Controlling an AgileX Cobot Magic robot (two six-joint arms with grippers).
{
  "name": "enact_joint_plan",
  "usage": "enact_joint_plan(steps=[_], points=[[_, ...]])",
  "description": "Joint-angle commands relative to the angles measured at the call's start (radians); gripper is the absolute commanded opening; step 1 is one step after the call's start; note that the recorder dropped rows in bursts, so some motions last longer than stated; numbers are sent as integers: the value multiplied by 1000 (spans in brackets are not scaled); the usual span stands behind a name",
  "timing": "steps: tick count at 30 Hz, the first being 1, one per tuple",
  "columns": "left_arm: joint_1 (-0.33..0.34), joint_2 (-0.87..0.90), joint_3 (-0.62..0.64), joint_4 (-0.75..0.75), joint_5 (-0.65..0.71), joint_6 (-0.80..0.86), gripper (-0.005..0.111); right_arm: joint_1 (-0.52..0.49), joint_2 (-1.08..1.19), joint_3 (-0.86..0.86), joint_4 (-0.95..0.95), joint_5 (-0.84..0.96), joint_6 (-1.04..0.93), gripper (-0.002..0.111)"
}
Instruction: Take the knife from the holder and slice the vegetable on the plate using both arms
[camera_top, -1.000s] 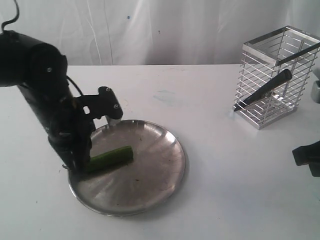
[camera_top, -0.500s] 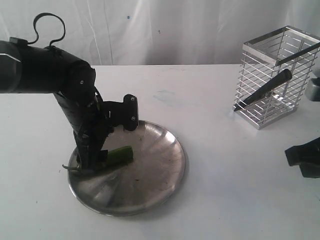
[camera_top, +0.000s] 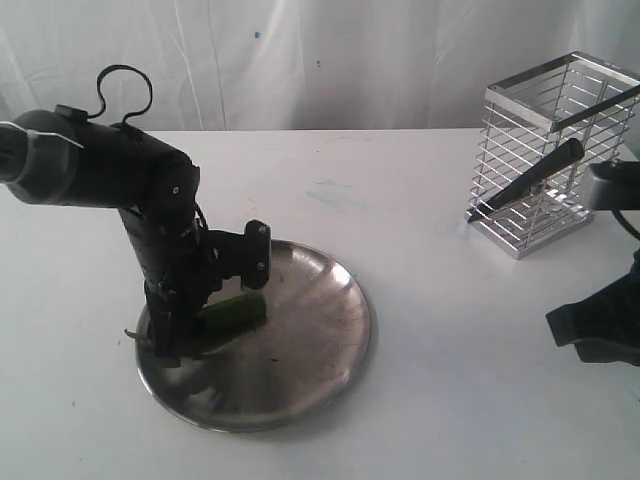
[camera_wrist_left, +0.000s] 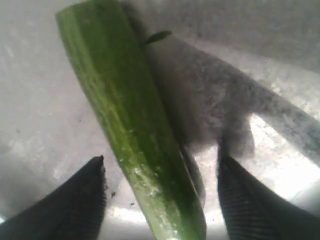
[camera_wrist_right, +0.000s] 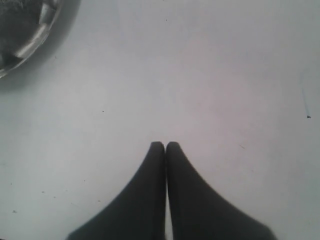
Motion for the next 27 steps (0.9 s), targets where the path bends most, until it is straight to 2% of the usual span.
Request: enact_joint_plan(steps=[1, 4, 5, 9, 14, 18, 21, 27], points=[[4, 20, -6, -3, -23, 25, 36, 2, 0, -7, 3, 1, -10, 0], [4, 16, -8, 2, -121, 25, 3, 2, 0, -7, 3, -1, -10, 0], [4, 14, -10, 2, -158, 28, 1, 2, 0, -7, 3, -1, -10, 0], [4, 18, -10, 2, -223, 55, 0, 2, 0, -7, 3, -18, -10, 0], [4, 56, -10, 14, -109, 151, 0, 2, 0, -7, 3, -26, -10, 0], [4, 50, -8, 16, -123, 54, 0, 2, 0, -7, 3, -26, -10, 0], [4, 24, -8, 16, -134, 21, 11, 2, 0, -7, 3, -22, -10, 0], [4, -5, -8, 3, -128, 19, 59, 2, 0, -20, 3, 8, -10, 0]])
